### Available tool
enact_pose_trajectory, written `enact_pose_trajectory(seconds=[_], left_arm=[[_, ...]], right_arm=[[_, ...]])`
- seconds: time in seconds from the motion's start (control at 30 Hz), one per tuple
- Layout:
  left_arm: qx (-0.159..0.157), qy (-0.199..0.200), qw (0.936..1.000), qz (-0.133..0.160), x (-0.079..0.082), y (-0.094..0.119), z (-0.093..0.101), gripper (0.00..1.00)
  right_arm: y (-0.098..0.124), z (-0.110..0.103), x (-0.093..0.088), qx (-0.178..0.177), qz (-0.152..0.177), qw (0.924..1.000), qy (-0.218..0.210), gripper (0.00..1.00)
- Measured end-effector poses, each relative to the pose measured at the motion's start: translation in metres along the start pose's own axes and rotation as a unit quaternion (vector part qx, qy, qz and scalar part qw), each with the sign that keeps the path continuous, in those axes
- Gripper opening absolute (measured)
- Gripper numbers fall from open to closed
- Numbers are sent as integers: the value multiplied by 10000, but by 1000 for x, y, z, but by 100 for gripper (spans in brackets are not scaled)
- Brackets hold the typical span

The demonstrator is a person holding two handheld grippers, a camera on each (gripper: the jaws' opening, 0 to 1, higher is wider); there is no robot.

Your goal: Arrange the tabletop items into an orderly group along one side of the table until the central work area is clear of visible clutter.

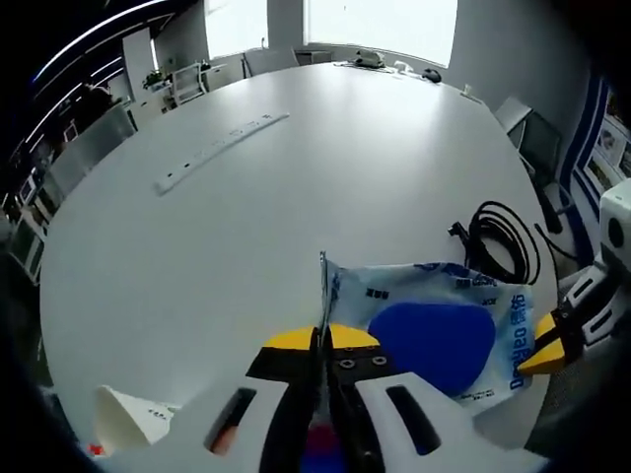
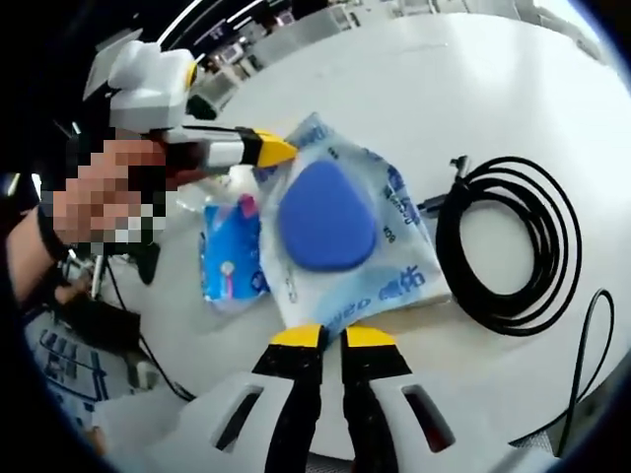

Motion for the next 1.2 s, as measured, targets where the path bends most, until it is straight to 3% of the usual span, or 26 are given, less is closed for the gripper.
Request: enact_pose_trajectory(seconds=[0.6, 0.87, 1.2], left_arm=[[410, 438, 9979, 224, -5, 21, 1, 0], [587, 658, 9956, 325, -5, 31, 2, 0], [781, 877, 9923, 396, -11, 42, 4, 0]], right_arm=[[15, 13, 13, -76, -5, 9975, 709, 2], [22, 19, 26, -68, -30, 9936, 1128, 2], [25, 30, 43, -69, -5, 9915, 1299, 1]])
Point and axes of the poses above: the point that each gripper's makers call its tool centre point, and the gripper's own axes: y roughly backward along the fingers, z roughly to its right, x roughly out of its top, the point moved 6 cm from there along y, roughly backward along the fingers, and after that the axes turned 2 degrees about z, right-handed, at the moved point
